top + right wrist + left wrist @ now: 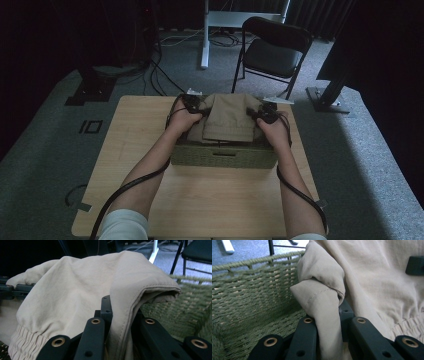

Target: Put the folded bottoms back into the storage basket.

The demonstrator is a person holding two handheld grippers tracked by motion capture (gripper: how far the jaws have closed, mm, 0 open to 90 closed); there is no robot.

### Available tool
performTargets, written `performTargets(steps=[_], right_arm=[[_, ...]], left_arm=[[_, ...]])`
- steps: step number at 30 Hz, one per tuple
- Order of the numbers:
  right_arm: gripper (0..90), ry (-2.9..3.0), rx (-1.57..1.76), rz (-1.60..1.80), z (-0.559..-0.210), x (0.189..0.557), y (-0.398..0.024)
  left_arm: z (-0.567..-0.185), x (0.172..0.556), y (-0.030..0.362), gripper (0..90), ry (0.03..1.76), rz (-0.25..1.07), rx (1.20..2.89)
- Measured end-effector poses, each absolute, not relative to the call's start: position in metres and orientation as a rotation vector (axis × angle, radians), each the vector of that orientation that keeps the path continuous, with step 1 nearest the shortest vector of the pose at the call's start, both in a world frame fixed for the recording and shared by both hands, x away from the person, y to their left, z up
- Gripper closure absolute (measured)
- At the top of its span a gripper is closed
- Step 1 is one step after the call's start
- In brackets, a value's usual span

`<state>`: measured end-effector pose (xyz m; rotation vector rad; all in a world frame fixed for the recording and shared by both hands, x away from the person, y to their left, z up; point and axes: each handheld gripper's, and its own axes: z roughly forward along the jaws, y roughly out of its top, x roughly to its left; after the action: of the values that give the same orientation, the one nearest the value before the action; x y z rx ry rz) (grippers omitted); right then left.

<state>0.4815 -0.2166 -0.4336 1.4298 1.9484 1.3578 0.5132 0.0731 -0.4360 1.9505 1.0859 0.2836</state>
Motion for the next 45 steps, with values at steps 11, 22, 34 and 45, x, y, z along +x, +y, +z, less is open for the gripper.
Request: performTargets(steps=[11,22,34,45], right_arm=[[80.2,2.003,1.481,1.229,-0.467,0.486,-0.212],[79.7,2.059,1.529,1.111,-0.478,0.494,-0.205],[62.4,2.091,1.642,1.003,-0.494,0.504,-0.201],[22.3,2.039,1.558,1.111,-0.486,0.507,-0.211]], left_arm=[[-0.472,0.517,0.072,81.9,1.152,0.268,1.971],[-0.49,0.524,0.078,81.1,1.22,0.312,1.973],[-0.502,0.525,0.075,56.7,1.237,0.333,2.028],[-0.484,0.522,0.075,26.5,1.207,0.436,1.974]])
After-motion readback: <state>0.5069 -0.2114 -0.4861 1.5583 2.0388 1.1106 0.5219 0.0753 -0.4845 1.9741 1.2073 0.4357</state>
